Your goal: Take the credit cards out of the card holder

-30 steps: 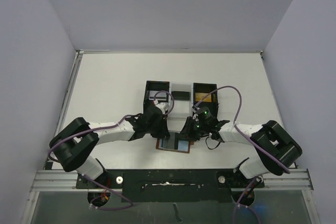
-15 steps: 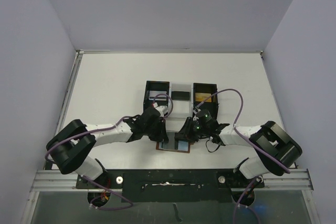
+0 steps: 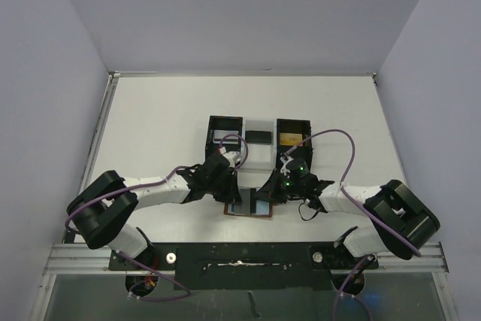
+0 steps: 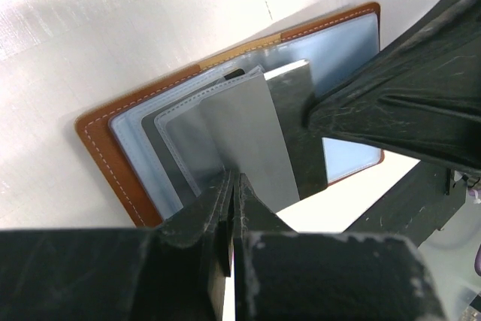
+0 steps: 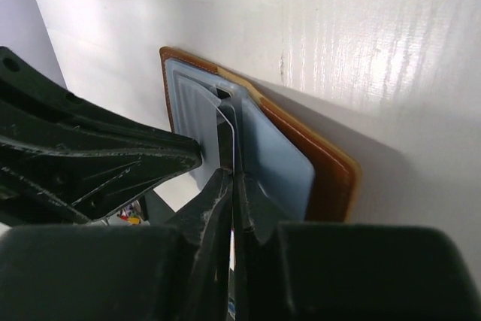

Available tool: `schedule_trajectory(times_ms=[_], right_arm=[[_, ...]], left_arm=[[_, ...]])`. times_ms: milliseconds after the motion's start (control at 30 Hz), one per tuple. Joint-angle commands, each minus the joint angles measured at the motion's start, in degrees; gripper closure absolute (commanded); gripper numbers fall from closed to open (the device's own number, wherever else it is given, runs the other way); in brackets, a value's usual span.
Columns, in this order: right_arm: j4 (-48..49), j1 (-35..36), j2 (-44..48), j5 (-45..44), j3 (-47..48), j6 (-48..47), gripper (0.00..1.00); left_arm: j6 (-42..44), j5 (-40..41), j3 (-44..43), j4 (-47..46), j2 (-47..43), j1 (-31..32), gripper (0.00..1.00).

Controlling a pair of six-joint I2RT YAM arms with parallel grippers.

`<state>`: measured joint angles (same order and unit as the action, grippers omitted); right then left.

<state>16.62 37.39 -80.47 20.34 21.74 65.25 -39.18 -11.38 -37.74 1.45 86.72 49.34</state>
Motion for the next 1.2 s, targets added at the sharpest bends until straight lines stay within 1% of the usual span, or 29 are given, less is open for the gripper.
schedule_trajectory(times_ms=[0, 133, 200, 300, 400, 633, 767, 867, 967, 1000, 1067, 1167], right_arm=[[-1.3, -2.4, 4.4, 2.2, -0.2, -3.4, 1.00], [-0.1, -2.7, 3.2, 4.1, 0.1, -3.4, 1.00], [2.4, -2.5, 2.1, 4.9, -0.1, -1.9, 0.96], [9.4, -2.2, 0.9, 6.2, -1.5, 1.3, 0.88], [12.2, -1.7, -0.2, 6.7, -1.6, 2.3, 0.84], [14.9, -0.4, -1.6, 6.9, -2.2, 2.6, 0.83], [17.6, 0.1, -3.1, 8.7, -2.5, 2.4, 0.84], [13.5, 1.1, -3.4, 7.0, -1.3, 0.9, 0.85], [11.3, 1.2, -2.5, 6.3, -0.9, 0.1, 0.89], [10.1, 1.1, -1.7, 5.8, -0.9, -0.2, 0.92], [7.7, 0.8, -0.4, 5.3, -0.8, -1.3, 1.00], [4.1, -0.4, 0.6, 5.2, -0.6, -2.9, 1.00]], left_arm=[[1.1, 0.5, 1.7, 2.7, 1.3, 0.1, 1.00], [1.2, -1.9, 1.6, 0.5, 1.3, 0.4, 1.00], [1.0, -1.9, 1.4, 0.2, 1.6, 0.7, 1.00], [0.6, -1.8, 1.0, 0.2, 2.1, 1.0, 1.00], [0.1, -1.4, 0.9, 0.2, 2.7, 1.4, 1.00], [-2.7, -0.4, 3.5, -1.8, 2.8, 1.9, 1.00], [-3.4, 0.2, 4.0, -2.4, 2.5, 1.9, 1.00], [-3.4, 0.6, 3.7, -1.8, 2.3, 1.9, 1.00], [-3.2, 1.0, 3.4, -1.5, 2.1, 1.9, 1.00], [-3.0, 1.2, 3.3, -1.3, 2.0, 2.0, 1.00], [-3.0, 1.4, 3.3, -1.0, 2.0, 1.9, 1.00], [-3.3, 1.2, 3.6, -1.7, 2.0, 1.9, 1.00]])
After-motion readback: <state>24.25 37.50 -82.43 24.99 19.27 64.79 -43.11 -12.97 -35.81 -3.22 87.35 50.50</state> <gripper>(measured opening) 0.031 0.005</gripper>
